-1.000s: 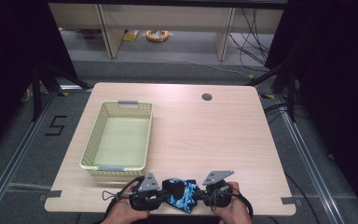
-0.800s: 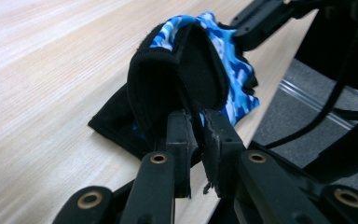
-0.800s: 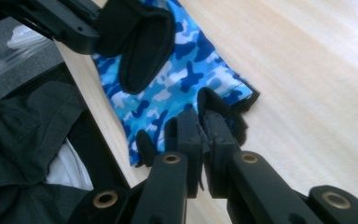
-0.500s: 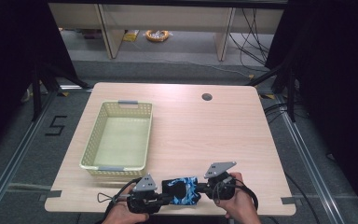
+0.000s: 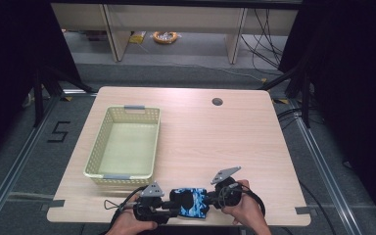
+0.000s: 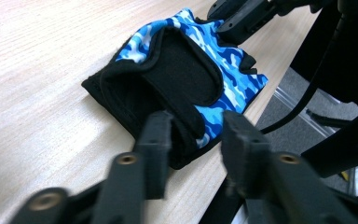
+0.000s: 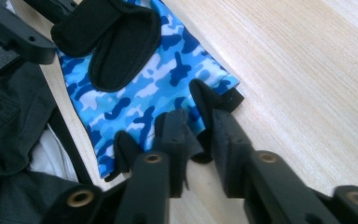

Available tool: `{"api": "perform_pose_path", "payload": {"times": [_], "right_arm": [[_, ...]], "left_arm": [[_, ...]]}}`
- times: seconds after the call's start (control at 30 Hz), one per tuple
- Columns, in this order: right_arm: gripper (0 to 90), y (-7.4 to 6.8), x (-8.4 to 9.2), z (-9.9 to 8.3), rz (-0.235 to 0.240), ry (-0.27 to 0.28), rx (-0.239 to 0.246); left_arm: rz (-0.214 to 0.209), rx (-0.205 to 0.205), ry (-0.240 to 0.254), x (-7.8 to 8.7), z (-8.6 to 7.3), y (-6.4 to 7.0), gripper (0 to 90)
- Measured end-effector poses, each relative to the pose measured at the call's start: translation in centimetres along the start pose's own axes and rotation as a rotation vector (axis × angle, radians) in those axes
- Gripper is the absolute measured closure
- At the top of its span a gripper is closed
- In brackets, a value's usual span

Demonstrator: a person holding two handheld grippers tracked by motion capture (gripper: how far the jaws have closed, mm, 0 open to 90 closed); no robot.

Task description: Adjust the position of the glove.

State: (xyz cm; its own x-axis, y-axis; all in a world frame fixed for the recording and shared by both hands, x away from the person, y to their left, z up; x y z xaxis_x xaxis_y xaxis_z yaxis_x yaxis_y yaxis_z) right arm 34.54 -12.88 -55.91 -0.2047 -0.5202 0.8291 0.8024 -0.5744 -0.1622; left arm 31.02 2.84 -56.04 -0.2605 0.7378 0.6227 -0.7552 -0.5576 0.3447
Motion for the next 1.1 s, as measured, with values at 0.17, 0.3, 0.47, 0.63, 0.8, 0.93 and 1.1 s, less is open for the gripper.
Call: {"api": "perform_pose_path", "payload": {"times": [0.17, 0.3, 0.47, 0.63, 0.8, 0.93, 1.1], "right_arm": [[60.7, 0.0, 0.6, 0.3, -0.025, 0.056, -0.061], [45.7, -0.2, 1.2, 0.7, -0.024, 0.104, -0.142], [39.6, -0.1, -0.6, 0.8, -0.043, 0.103, -0.206], [41.4, 0.0, -1.3, 0.3, -0.053, 0.07, -0.207], [47.1, 0.0, -1.5, 0.4, -0.086, 0.073, -0.155], [60.5, -0.4, -1.6, 0.4, -0.067, 0.079, -0.154], [72.4, -0.4, -1.6, 0.2, -0.023, 0.107, -0.176]], "left_arm": [[0.009, 0.045, 0.043, 1.0, 0.8, -0.6, 49.3], [0.055, 0.101, 0.057, 1.6, 1.1, -1.9, 43.2], [0.023, 0.179, 0.018, 0.4, 0.8, -2.3, 39.2], [0.027, 0.197, -0.002, -0.4, 0.7, -2.6, 39.5], [0.018, 0.197, -0.016, -1.2, 1.0, -2.5, 40.8], [0.027, 0.169, -0.015, -1.8, 1.2, -2.2, 47.3], [0.051, 0.141, 0.005, -1.9, 1.2, -2.2, 56.5]]}}
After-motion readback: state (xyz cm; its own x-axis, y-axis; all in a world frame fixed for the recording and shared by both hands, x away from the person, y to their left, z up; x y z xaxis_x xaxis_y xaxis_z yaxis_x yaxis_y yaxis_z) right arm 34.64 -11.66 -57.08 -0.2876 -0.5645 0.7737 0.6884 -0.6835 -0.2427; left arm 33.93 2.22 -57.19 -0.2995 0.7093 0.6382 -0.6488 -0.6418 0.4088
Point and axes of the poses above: each handheld gripper's, and its own axes: x roughly backward along the jaws, z roughly out of its top, y roughly to its right, the point moved 9 cm from there along -x, roughly forward along the jaws
